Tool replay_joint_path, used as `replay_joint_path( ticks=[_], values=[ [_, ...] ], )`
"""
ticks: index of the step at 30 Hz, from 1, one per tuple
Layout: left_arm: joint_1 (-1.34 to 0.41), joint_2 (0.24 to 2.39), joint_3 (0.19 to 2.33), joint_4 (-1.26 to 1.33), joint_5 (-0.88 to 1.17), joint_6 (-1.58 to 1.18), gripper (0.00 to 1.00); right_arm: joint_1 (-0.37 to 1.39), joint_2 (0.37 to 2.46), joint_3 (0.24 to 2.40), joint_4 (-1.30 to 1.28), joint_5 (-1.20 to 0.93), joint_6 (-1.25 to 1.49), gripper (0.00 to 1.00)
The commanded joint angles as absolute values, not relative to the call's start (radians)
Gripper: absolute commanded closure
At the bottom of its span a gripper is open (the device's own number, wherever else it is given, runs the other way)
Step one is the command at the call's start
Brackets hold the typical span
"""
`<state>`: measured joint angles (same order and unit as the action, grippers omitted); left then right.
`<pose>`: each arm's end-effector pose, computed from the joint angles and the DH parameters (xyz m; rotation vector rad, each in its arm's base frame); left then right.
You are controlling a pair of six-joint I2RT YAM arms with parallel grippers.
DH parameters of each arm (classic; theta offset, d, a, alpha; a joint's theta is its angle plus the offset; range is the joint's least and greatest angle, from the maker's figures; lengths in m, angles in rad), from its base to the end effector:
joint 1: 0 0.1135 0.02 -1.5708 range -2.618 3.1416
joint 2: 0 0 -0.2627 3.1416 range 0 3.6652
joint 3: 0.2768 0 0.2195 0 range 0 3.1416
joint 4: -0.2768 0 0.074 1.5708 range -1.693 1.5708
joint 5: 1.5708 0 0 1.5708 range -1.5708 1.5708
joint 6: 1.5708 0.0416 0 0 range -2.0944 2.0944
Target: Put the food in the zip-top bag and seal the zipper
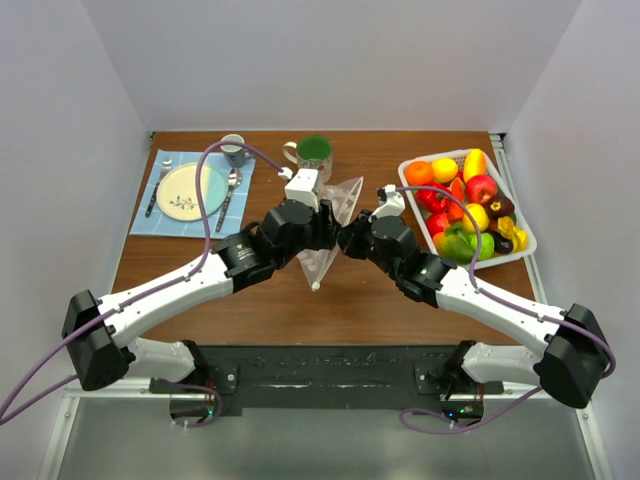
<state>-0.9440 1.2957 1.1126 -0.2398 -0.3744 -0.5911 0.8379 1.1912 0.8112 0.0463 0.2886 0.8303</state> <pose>0.1707 -0.2097 0.3406 0.1101 2.0140 -0.6259 0.1751 0.1768 0.2976 0.1966 1.9745 0.8478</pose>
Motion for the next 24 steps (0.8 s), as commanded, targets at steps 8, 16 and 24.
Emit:
replay_joint_path(
  ticks=[8,16,24],
  values=[
    [-0.948,1.362,1.210,-0.206,-0.416,-0.560,0.47,0.841,1.152,0.801,0.166,0.272,0.836,1.00],
    [-0.948,1.442,1.302,-0.339,-0.596,-0.511,0.65,0.842,1.152,0.822,0.097,0.282,0.836,1.00],
    [-0.939,1.450,1.443,-0.784,-1.039,-0.583,1.00,0.818,1.224,1.005,-0.299,0.402,0.764,1.00]
  ],
)
